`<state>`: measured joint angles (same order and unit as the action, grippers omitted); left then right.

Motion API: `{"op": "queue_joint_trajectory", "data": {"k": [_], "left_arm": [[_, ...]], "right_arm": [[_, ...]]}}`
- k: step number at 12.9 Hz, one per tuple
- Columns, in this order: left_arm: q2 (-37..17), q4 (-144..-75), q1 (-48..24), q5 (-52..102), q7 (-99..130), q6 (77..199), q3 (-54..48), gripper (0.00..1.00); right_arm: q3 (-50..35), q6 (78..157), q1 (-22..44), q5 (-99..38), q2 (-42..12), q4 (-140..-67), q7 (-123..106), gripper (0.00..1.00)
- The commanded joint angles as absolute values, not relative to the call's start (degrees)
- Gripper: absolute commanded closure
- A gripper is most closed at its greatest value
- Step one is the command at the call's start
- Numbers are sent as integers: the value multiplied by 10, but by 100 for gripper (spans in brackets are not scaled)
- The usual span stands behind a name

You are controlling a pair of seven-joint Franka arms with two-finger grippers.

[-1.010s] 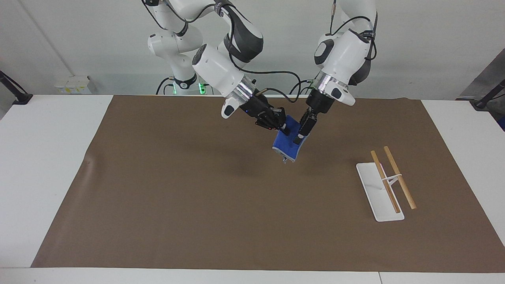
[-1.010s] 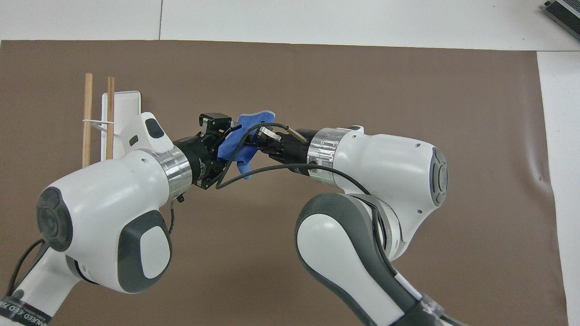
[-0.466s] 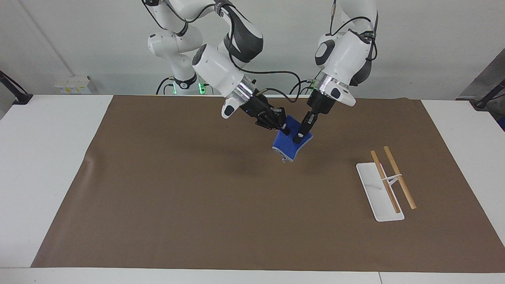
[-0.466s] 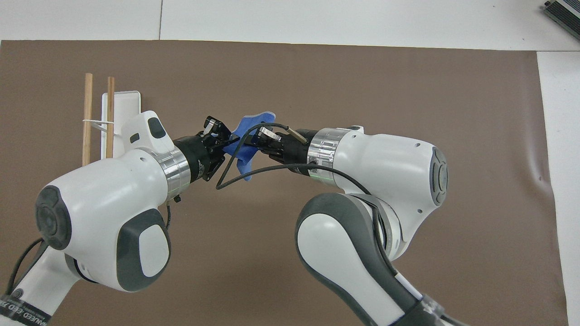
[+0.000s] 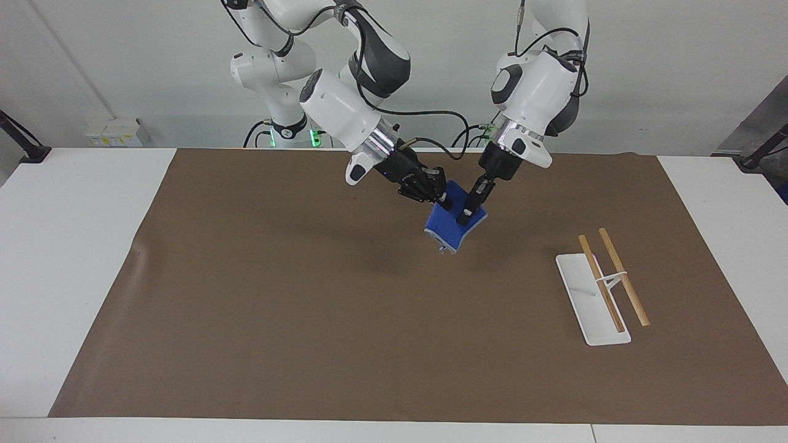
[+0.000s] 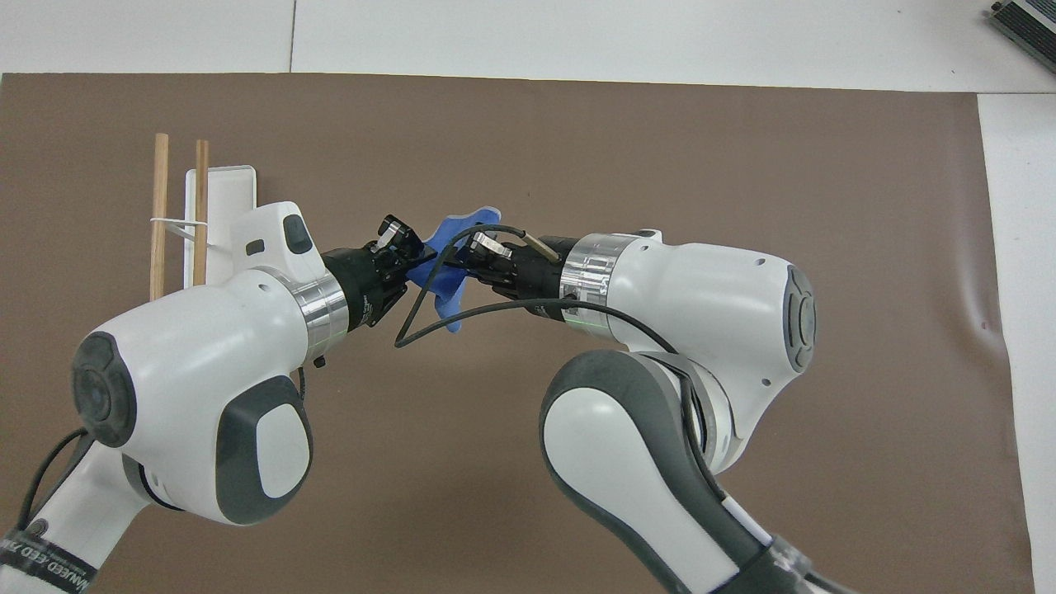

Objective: Right arm passes towel to left arm to hang
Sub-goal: 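Grasp the towel with the left gripper while the right gripper holds it, then open the right gripper and withdraw while the left gripper pulls the towel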

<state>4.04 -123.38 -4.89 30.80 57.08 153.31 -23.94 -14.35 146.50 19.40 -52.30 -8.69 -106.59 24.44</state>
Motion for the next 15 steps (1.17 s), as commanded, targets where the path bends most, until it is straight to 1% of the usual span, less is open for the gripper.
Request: {"op": "queue_joint_trajectory", "data": {"k": [1,4,6,7,9,10,11,13,15], "left_arm": [[35,-1237,-24,320,499,1533,-240,100],[33,-1237,5,320,441,1532,-230,100],[26,-1237,-3,319,384,1532,-191,100],[25,-1237,-5,320,356,1532,-177,100],[10,-1236,-6,318,290,1532,-143,100],[4,-1236,-6,318,260,1533,-125,100],[1,-1235,-6,318,242,1533,-109,100],[-4,-1234,-6,317,201,1534,-66,100],[-17,-1231,-6,317,157,1541,-29,100]], "right_arm": [[-143,1445,183,-501,-62,-1089,248,21],[-142,1443,166,-459,-45,-1117,250,18],[-142,1424,144,-427,-26,-1139,250,10],[-142,1396,125,-399,-17,-1142,250,10],[-142,1309,84,-321,9,-1138,250,9],[-142,1271,67,-274,23,-1139,250,6],[-142,1235,56,-228,35,-1138,253,0],[-142,1191,39,-146,49,-1136,251,0],[-142,1173,34,-75,50,-1131,245,0]]}}
